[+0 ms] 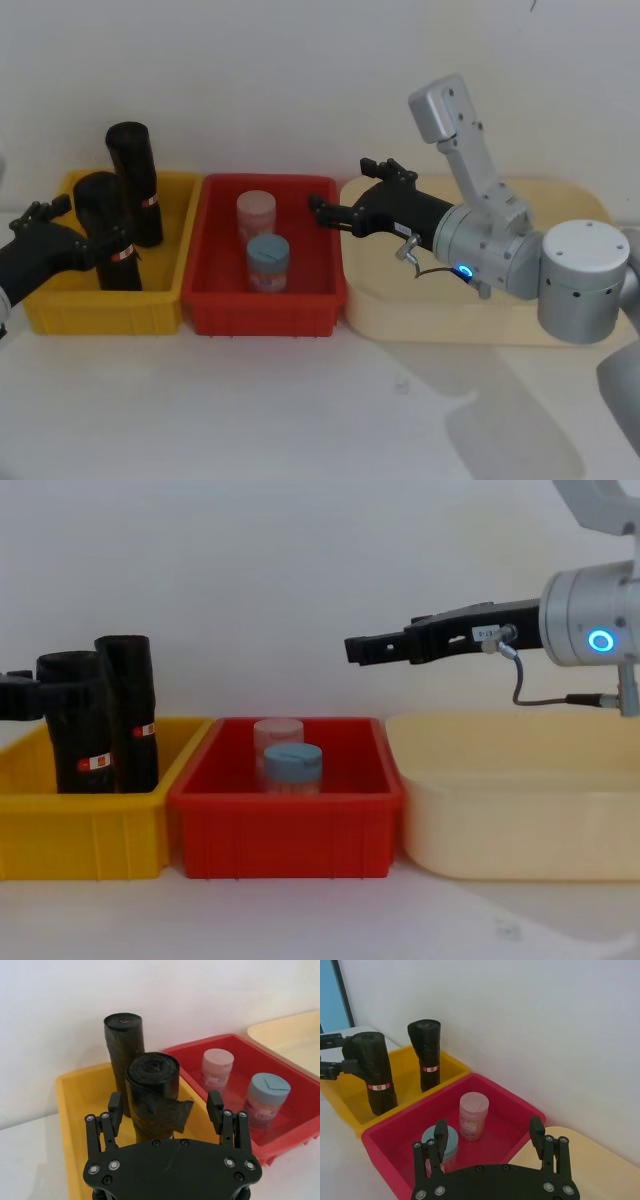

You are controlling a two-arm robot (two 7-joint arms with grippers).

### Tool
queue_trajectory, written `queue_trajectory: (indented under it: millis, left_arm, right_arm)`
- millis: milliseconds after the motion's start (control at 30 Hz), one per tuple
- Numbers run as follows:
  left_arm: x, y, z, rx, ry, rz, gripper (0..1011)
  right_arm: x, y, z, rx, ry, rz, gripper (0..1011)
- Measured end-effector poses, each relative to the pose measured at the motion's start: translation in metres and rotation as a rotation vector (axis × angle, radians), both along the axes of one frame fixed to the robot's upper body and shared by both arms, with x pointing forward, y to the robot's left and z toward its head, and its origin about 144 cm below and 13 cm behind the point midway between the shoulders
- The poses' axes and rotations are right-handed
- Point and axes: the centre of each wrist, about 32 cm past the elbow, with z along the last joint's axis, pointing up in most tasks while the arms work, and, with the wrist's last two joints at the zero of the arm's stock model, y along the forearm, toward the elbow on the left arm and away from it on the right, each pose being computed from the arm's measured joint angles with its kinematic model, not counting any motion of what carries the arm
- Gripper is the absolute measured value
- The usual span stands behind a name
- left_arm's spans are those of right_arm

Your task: Pick up the garbage bag with the one hand and transfer it to the other hand.

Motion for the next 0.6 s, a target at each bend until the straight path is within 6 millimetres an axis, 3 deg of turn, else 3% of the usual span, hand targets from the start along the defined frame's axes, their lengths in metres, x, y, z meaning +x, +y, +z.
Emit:
queue_trajectory:
  millis: [600]
  left_arm:
    - [0.019, -0.013, 0.005, 0.036, 0.006, 0.065, 1001]
  right_arm:
    - [0.008, -0.009, -0.004, 0.016, 0.001, -0.005, 1001]
